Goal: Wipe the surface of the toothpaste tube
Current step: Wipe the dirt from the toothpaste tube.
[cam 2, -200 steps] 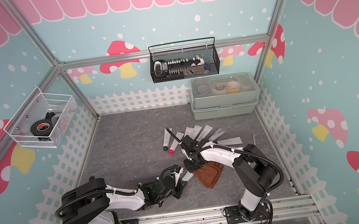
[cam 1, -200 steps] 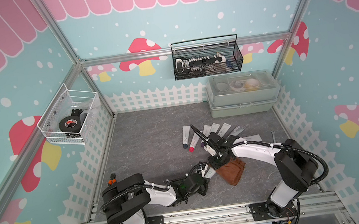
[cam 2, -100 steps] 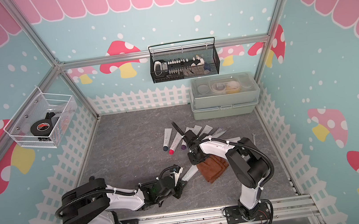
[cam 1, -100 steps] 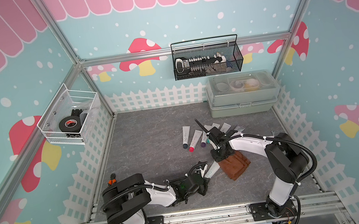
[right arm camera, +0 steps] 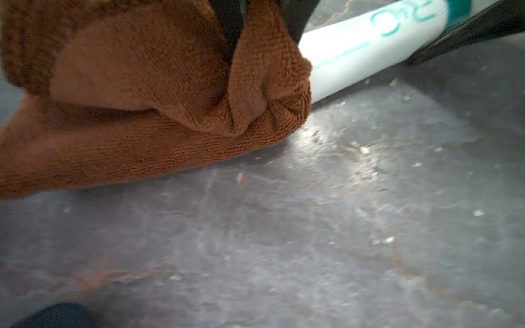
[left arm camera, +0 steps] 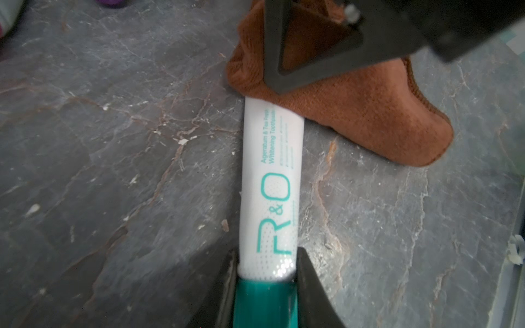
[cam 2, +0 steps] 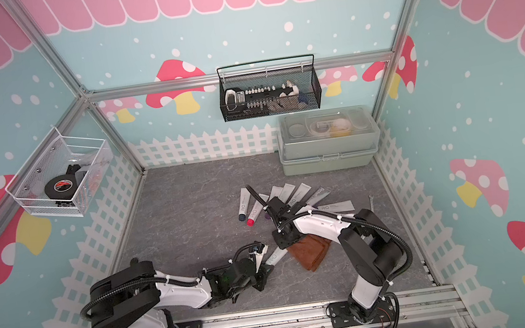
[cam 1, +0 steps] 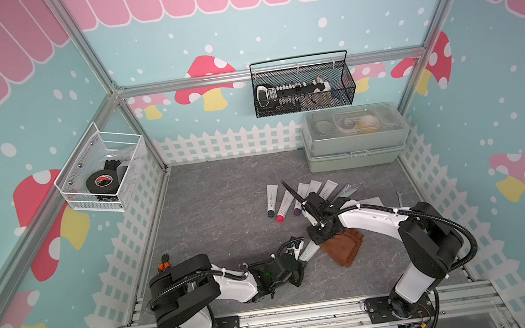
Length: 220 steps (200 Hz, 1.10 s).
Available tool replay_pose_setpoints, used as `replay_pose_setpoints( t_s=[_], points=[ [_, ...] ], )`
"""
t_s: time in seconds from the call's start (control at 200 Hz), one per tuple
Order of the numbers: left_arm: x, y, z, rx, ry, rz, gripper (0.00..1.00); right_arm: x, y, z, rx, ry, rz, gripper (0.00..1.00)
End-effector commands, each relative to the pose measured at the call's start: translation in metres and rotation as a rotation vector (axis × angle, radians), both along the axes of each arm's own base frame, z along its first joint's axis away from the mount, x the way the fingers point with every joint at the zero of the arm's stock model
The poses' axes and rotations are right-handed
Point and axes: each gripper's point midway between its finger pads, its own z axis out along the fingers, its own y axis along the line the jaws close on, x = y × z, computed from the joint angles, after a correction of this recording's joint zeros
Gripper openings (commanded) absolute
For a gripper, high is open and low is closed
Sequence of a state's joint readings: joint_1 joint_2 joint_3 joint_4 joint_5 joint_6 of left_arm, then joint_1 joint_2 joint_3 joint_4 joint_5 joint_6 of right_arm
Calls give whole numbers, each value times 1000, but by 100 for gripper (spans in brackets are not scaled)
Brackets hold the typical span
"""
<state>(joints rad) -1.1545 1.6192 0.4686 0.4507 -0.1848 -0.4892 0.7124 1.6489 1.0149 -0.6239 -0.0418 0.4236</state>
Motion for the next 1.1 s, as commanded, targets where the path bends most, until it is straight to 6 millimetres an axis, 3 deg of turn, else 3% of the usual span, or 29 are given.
replay_pose_setpoints(
  t_s=[0.0, 0.13, 0.26, 0.355, 0.595, 0.751, 0.881, 1.096],
  points=[
    [-10, 28, -37, 164, 74, 13, 26, -55, 20, -7, 104, 204, 81, 12],
    [-10, 29, -36, 170, 71, 12, 26, -53, 18, -13, 86, 203, 85, 12],
    [-10, 30, -33, 165, 67, 14, 26, -29, -31, -43, -156, 182, -8, 12],
    [-10, 34, -30, 162, 62, 24, 26, -14, -57, -53, -270, 152, -61, 12],
    [-11, 43, -29, 146, 59, 42, 26, 2, -88, -56, -375, 118, -119, 12],
    [-11, 45, -29, 146, 56, 47, 26, 8, -106, -47, -459, 75, -146, 12],
    [-11, 45, -31, 151, 53, 48, 26, 1, -86, -42, -333, 94, -137, 12],
    [-9, 37, -33, 160, 54, 35, 26, -28, -7, -21, -11, 153, -11, 12]
  ],
)
